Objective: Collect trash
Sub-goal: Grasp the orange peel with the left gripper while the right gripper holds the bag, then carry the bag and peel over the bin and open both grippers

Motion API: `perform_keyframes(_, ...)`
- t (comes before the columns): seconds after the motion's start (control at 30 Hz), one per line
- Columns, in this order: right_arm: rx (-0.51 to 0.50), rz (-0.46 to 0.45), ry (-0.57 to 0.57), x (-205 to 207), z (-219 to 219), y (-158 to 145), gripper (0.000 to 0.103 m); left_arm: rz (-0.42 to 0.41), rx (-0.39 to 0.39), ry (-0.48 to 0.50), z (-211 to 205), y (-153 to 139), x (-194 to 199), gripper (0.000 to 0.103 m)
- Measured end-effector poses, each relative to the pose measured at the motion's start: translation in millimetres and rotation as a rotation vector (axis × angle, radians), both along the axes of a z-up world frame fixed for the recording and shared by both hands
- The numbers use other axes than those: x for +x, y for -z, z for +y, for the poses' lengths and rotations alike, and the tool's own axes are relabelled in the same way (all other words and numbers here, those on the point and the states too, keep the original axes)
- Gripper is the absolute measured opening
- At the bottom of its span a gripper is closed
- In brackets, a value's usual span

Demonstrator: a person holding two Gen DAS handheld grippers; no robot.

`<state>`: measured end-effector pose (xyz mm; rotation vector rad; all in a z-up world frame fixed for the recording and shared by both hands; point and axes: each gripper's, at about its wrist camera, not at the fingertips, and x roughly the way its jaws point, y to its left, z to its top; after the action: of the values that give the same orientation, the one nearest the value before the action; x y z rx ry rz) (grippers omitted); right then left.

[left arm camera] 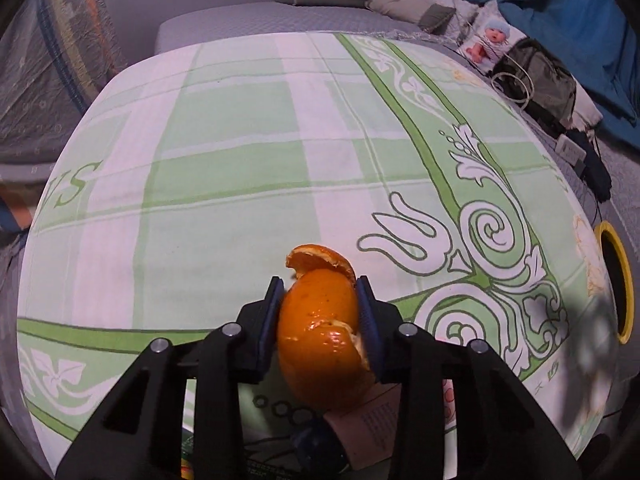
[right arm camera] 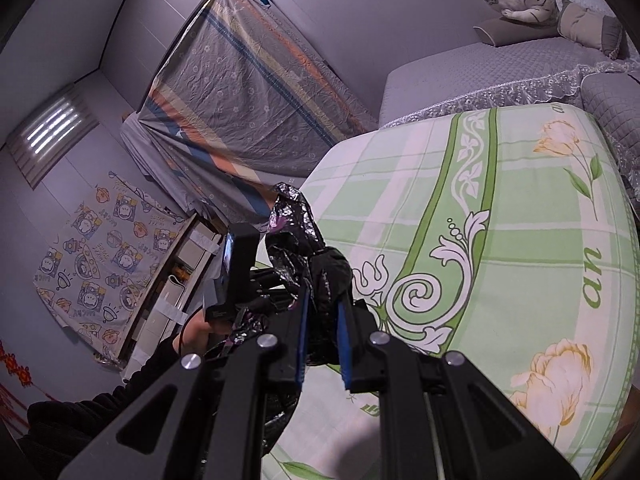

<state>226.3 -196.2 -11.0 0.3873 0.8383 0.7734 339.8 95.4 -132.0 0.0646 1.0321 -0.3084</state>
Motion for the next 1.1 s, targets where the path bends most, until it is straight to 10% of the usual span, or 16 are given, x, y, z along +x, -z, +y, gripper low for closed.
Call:
perform_keyframes(0.3,0.028,-0.06,0.168,-39,-65,-8,0.012,-0.19,-0.055,0.059,-36,-74,-47,0.032)
perform_keyframes(0.53,-0.119,-0.14,0.629,-111,-188,-14,0.012,-0.316,-0.175,0.351,-173,-122,-97,0.033)
perform_keyframes(0.7,-0.403,-0.13,0.968,-157,-248,2,0.012,-0.286,-0.221,0.588,-298,-115,-126,0.033)
perform_keyframes(1.1,-0.453,0.133,1.114,-190,-328,101,0.021,-0.141,-0.206,0.71,-458,-29,-152,0.039)
